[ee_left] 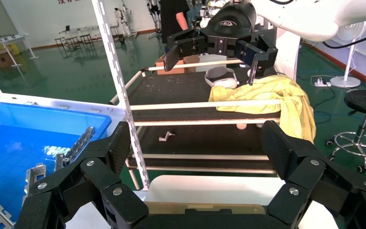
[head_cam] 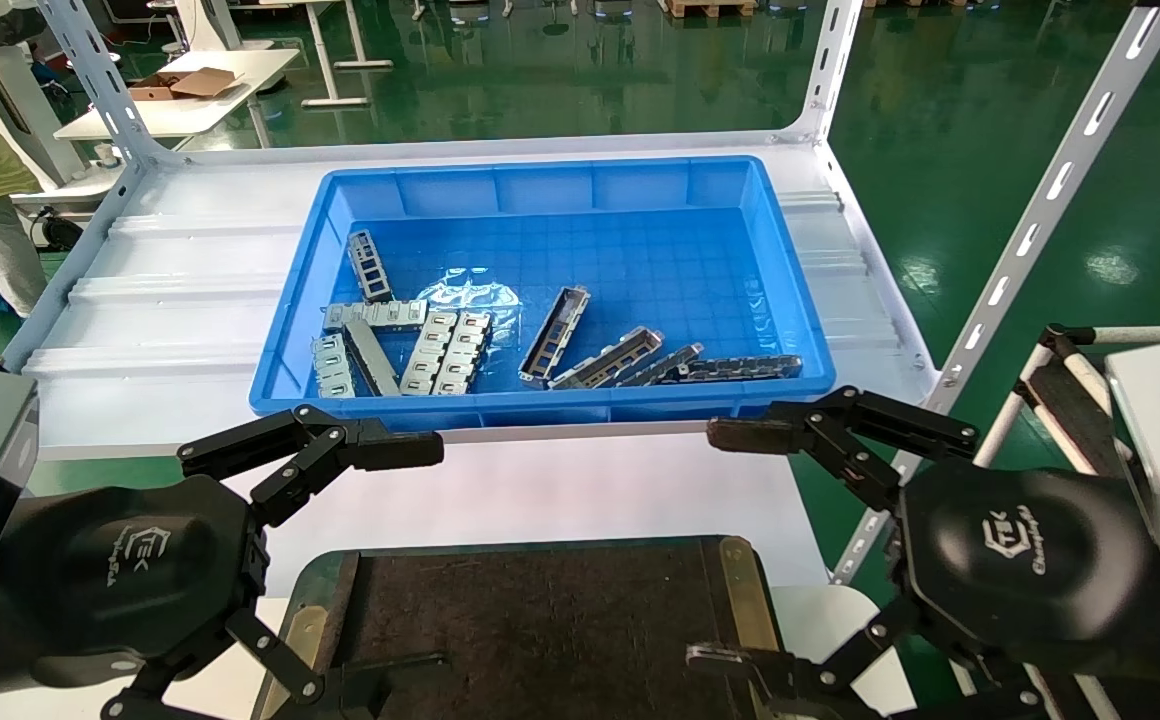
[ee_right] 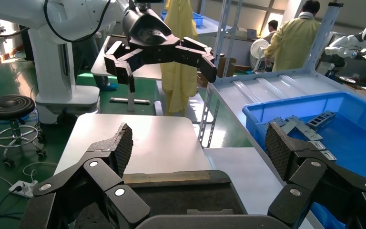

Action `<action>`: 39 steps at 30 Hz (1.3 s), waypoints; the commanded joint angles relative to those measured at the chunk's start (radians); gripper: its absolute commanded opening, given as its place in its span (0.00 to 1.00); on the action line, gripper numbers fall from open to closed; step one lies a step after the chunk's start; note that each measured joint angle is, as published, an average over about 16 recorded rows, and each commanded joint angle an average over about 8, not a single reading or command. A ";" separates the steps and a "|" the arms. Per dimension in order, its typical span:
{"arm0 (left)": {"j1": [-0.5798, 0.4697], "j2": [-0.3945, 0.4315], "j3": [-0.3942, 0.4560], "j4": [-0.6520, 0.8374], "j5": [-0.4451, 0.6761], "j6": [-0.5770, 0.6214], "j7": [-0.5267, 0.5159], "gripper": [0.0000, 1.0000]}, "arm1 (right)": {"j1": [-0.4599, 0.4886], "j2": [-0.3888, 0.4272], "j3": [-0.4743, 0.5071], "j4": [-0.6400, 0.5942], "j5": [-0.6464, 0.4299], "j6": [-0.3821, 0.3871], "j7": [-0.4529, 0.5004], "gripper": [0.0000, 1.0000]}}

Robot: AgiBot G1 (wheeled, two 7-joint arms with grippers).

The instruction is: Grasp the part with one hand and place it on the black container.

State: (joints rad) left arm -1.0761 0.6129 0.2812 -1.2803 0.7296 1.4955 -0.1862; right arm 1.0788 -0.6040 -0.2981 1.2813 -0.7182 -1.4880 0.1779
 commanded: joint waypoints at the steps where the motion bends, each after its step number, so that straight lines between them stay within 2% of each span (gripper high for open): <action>1: 0.000 0.000 0.000 0.000 0.000 0.000 0.000 1.00 | 0.000 0.000 0.000 0.000 0.000 0.000 0.000 1.00; 39: 0.001 -0.001 -0.001 -0.002 0.000 0.000 -0.001 1.00 | -0.002 -0.003 0.008 0.001 -0.005 -0.003 0.004 1.00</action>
State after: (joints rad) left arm -1.0754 0.6122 0.2805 -1.2820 0.7300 1.4956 -0.1868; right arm 1.0770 -0.6070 -0.2903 1.2825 -0.7235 -1.4912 0.1820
